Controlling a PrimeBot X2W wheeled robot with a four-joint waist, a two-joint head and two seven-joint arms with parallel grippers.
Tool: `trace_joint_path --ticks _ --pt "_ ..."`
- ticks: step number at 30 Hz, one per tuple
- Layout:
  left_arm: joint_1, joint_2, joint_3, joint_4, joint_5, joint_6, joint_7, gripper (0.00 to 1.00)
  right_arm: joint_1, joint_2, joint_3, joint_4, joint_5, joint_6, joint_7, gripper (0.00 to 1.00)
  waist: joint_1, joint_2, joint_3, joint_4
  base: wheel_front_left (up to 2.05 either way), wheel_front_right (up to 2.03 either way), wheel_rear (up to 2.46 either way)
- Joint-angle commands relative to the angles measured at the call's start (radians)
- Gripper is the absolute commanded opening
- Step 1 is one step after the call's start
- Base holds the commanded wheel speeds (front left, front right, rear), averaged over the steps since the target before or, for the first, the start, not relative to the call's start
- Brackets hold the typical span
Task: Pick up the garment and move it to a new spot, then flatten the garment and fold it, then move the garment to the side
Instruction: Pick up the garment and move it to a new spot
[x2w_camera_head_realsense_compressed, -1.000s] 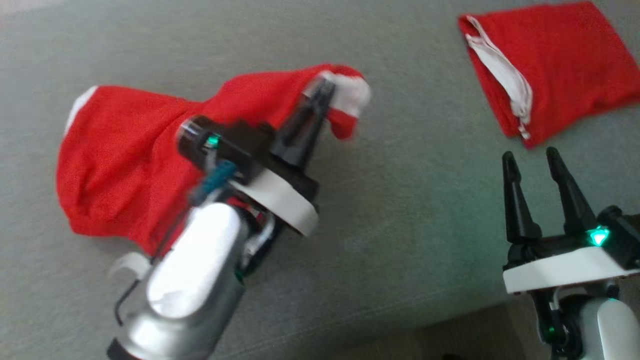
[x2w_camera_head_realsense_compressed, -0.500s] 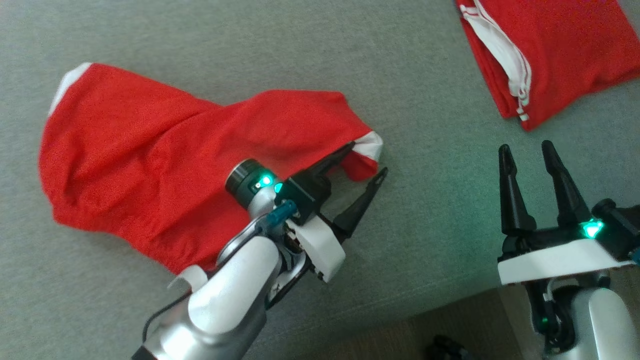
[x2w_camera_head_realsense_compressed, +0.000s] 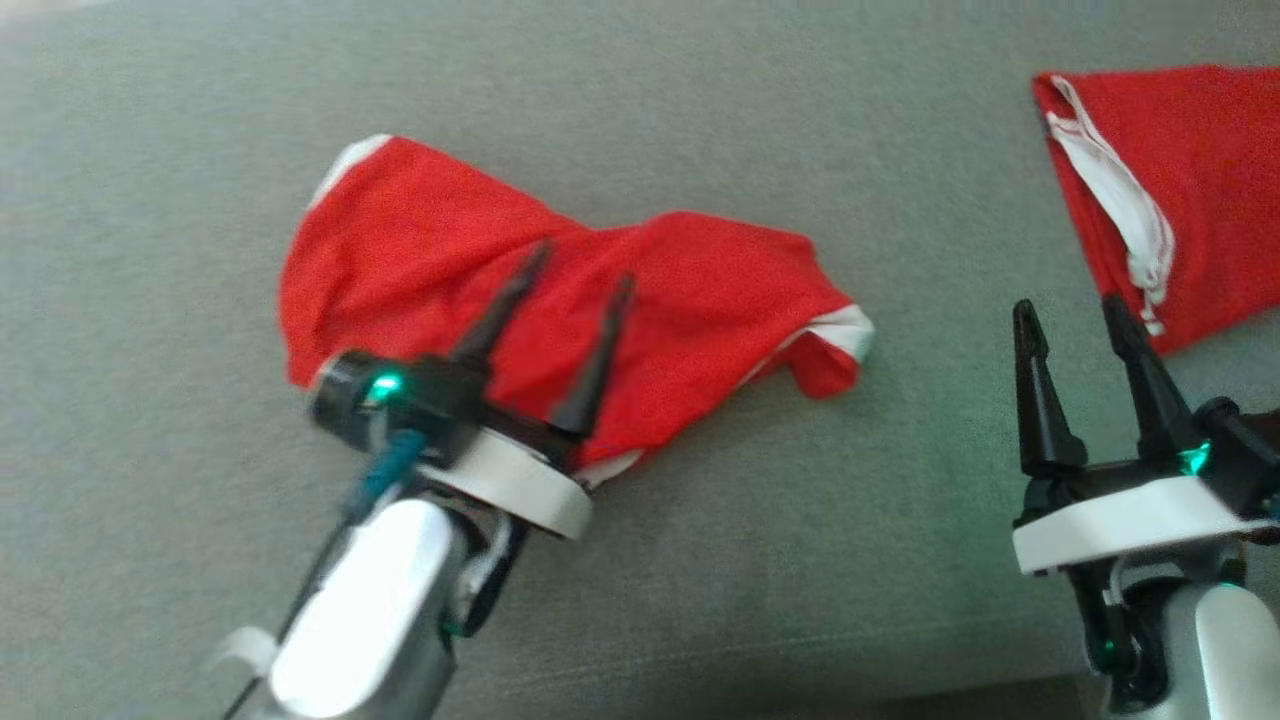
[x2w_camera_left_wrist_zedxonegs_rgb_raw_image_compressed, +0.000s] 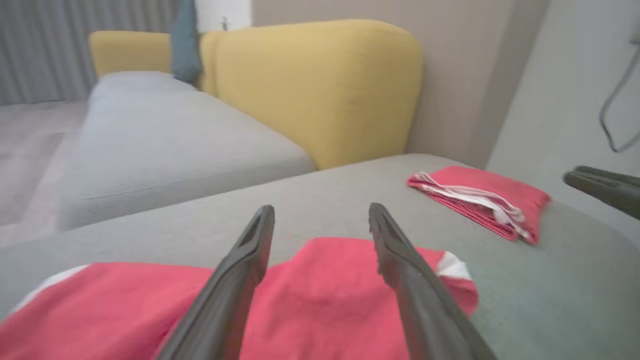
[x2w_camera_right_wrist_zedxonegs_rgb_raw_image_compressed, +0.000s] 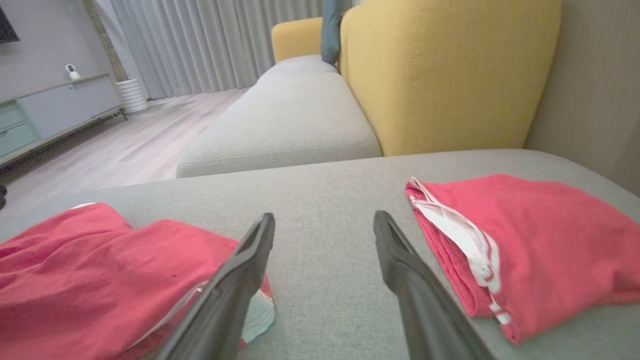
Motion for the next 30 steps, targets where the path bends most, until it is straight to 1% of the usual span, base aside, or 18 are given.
trace_joint_path --ticks 1,4,7,10,15,19,26,30 --pt "0.0 0.017 0.067 -0.047 -0.012 0.017 -0.011 1.0 0.004 -0.005 0.014 -0.044 -0.008 0.004 0.006 1.0 0.0001 0.0 -0.038 0.043 0.0 0.0 0.0" --pt "0.041 0.026 0.162 -0.08 -0.033 0.046 -0.012 1.0 0.014 -0.005 0.005 -0.055 -0.013 0.004 0.02 1.0 0.0001 0.0 -0.057 0.071 0.0 0.0 0.0" --pt "0.086 0.037 0.253 -0.095 -0.053 0.056 -0.012 1.0 0.024 -0.005 -0.001 -0.062 -0.019 0.004 0.032 1.0 0.0001 0.0 -0.078 0.094 0.0 0.0 0.0" --pt "0.131 0.045 0.333 -0.105 -0.069 0.047 -0.012 1.0 0.036 -0.005 -0.008 -0.066 -0.023 0.004 0.04 1.0 0.0001 0.0 -0.096 0.115 0.0 0.0 0.0" --pt "0.197 0.058 0.424 -0.098 -0.09 0.007 -0.012 1.0 0.056 -0.005 -0.012 -0.067 -0.027 0.004 0.049 1.0 0.0001 0.0 -0.116 0.133 0.0 0.0 0.0" --pt "0.243 0.06 0.443 -0.092 -0.095 -0.03 -0.012 1.0 0.078 -0.005 -0.013 -0.063 -0.03 0.004 0.052 1.0 0.0001 0.0 -0.136 0.133 0.0 0.0 0.0" --pt "0.298 0.066 0.438 -0.089 -0.074 -0.044 -0.012 1.0 0.113 -0.005 -0.012 -0.069 -0.026 0.004 0.06 1.0 0.0001 0.0 -0.173 0.12 0.0 0.0 0.0" --pt "0.326 0.067 0.436 -0.086 -0.062 -0.036 -0.012 1.0 0.133 -0.005 -0.017 -0.076 -0.02 0.004 0.062 1.0 0.0001 0.0 -0.197 0.112 0.0 0.0 0.0"
